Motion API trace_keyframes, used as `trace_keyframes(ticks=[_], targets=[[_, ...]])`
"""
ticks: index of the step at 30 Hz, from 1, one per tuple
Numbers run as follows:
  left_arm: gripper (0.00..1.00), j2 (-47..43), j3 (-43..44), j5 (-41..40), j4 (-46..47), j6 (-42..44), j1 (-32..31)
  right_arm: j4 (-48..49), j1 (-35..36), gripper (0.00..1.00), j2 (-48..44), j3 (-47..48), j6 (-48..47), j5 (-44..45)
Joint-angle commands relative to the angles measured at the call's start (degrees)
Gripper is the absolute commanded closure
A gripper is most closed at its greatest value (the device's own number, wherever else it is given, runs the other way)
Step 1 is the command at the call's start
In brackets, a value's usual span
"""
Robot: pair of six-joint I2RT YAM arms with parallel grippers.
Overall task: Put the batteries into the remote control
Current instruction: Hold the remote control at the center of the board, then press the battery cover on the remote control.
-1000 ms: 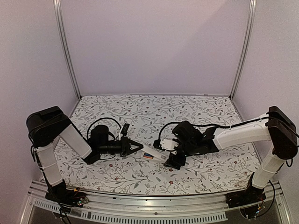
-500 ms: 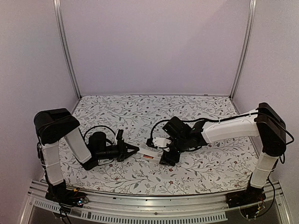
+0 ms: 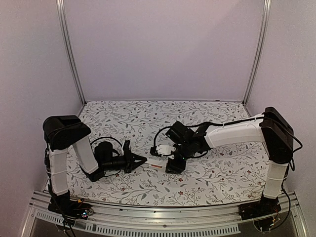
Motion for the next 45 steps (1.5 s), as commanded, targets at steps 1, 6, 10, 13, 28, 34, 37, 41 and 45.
trace_keyframes(ticks=[1,6,10,13,28,34,37,41,45], targets=[[1.0,1.39,0.33,0.47,6.72,1.12,-0.26,-3.41,-0.6,0.38,2.89,3.12,-1.36,-1.47],[1.0,-0.56,0.28,0.5,3.91,3.21,-0.54,-4.95,-0.73,0.45,5.44,4.89,-2.09,-2.12],[0.92,-3.92,0.44,0.25,-1.9,6.29,-0.73,-5.69,-0.74,0.66,6.82,5.42,-2.18,-2.18],[0.83,-7.9,1.06,-0.3,-9.72,10.04,-1.04,-6.02,-0.75,0.74,6.85,5.16,-2.13,-1.93],[0.4,-31.17,9.32,-19.59,-64.17,33.6,-3.09,-5.71,-0.92,0.76,6.16,4.83,-1.31,-1.79],[0.42,-31.84,12.44,-18.77,-71.97,36.98,-3.25,-5.89,-0.93,0.53,5.77,4.81,-0.93,-2.09],[0.41,-30.28,12.71,-16.97,-71.4,36.84,-3.91,-5.95,-0.91,0.51,5.04,4.27,-0.78,-1.88],[0.44,-29.31,14.12,-17.24,-72.03,37.69,-5.52,-6.09,-0.92,0.54,4.99,4.21,-0.83,-1.82],[0.49,-27.76,15.42,-17.65,-72.11,37.67,-6.68,-6.21,-0.91,0.59,5.23,4.72,-0.77,-2.09]])
